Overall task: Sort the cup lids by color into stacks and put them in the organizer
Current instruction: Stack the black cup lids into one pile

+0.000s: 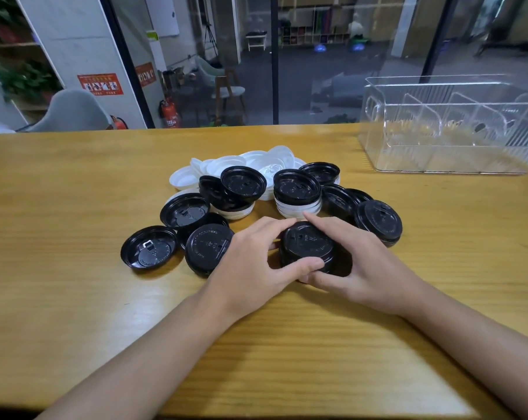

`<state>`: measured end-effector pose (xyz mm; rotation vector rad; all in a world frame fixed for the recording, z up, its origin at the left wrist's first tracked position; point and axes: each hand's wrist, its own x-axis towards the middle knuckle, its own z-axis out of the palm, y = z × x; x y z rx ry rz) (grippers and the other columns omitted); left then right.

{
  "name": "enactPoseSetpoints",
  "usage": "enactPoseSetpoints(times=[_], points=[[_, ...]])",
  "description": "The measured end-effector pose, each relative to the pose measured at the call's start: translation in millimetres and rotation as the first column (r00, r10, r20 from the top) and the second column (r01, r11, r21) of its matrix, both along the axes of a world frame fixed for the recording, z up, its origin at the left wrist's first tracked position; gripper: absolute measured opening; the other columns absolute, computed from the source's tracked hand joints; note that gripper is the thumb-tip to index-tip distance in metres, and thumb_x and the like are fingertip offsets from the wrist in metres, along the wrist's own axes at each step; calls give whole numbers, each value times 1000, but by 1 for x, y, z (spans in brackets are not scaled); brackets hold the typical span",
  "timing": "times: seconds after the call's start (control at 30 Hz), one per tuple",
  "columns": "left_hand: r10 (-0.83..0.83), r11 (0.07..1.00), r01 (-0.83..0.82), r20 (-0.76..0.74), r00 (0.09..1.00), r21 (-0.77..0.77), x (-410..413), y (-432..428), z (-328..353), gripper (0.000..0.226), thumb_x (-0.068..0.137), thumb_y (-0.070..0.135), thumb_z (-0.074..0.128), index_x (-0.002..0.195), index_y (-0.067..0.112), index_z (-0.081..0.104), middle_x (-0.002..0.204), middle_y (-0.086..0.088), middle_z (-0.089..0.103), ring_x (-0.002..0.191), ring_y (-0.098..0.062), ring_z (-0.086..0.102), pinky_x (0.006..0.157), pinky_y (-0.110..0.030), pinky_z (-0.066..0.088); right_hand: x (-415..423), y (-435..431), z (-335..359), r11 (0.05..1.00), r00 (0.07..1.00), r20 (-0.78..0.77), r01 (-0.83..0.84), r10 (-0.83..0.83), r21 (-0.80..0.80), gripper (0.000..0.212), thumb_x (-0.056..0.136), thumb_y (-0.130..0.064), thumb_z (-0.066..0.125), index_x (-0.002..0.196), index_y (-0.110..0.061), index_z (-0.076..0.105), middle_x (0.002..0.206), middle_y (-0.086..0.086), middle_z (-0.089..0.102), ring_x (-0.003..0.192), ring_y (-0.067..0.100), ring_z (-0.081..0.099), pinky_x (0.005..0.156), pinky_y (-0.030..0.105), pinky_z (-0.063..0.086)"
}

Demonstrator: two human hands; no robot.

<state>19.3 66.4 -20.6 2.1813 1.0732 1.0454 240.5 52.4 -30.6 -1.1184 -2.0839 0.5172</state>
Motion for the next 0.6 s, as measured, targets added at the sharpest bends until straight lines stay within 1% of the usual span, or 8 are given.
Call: enactPoseSetpoints(times=[0.1, 0.17, 0.2, 0.23, 0.3, 0.4, 0.5, 0.6], points=[[36, 984, -27, -49, 998, 173, -7, -2, 6, 63, 93, 53, 73, 143, 16, 63, 131, 8, 66, 124, -3, 63, 103, -32, 56, 2, 1, 0, 1000, 999, 43, 8, -8, 1, 88, 87, -54, 77, 160, -22, 41, 145, -14, 58, 137, 3, 54, 112, 20, 42], [102, 944, -78, -60, 993, 321, -17, -1, 14, 49, 95, 41, 76, 134, 12, 68, 127, 4, 67, 118, -7, 64, 101, -30, 55, 1, 0, 1, 1000, 997, 74, 14, -14, 2, 88, 87, -54, 78, 161, -24, 40, 146, -17, 55, 138, 2, 52, 113, 20, 41], [151, 922, -109, -86, 985, 371, -24, 0, 18, 43, 94, 38, 76, 129, 13, 70, 126, 3, 66, 118, -10, 64, 101, -31, 54, 0, 0, 0, 1000, 997, 82, 16, -16, 5, 88, 87, -55, 77, 161, -24, 40, 146, -17, 54, 138, 1, 51, 113, 20, 40], [209, 905, -142, -130, 969, 401, -32, 1, 22, 42, 92, 41, 74, 126, 15, 72, 127, 4, 65, 119, -12, 62, 103, -32, 53, -1, 0, 0, 1000, 996, 87, 15, -16, 6, 88, 87, -56, 76, 161, -24, 39, 146, -18, 54, 139, 1, 51, 114, 19, 39], [308, 889, -188, -240, 921, 419, -51, 1, 25, 52, 86, 55, 68, 124, 20, 73, 129, 6, 62, 121, -14, 59, 102, -34, 52, -2, 1, 0, 1000, 995, 94, 16, -15, -4, 89, 87, -62, 72, 161, -25, 38, 146, -20, 53, 140, -1, 49, 114, 17, 37], [367, 891, -225, -332, 869, 396, -79, -1, 21, 65, 77, 70, 68, 126, 27, 70, 123, 12, 61, 117, -14, 59, 93, -32, 54, -5, 2, 2, 1000, 994, 108, 13, -11, -13, 93, 85, -70, 68, 162, -28, 37, 147, -23, 50, 140, -4, 47, 115, 15, 36], [397, 889, -265, -342, 852, 373, -94, -1, 13, 69, 74, 74, 67, 126, 28, 70, 120, 14, 62, 116, -11, 60, 89, -35, 58, -10, 6, 2, 1000, 992, 127, -5, 7, -19, 94, 85, -73, 66, 163, -31, 33, 155, -25, 44, 146, -7, 40, 119, 16, 32], [381, 897, -264, -316, 869, 356, -97, 1, 8, 67, 76, 71, 69, 128, 27, 69, 121, 14, 63, 117, -10, 60, 93, -35, 58, -17, 11, 4, 999, 989, 147, -15, 20, -29, 99, 84, -77, 64, 165, -33, 29, 165, -23, 35, 152, -8, 30, 124, 19, 27]])
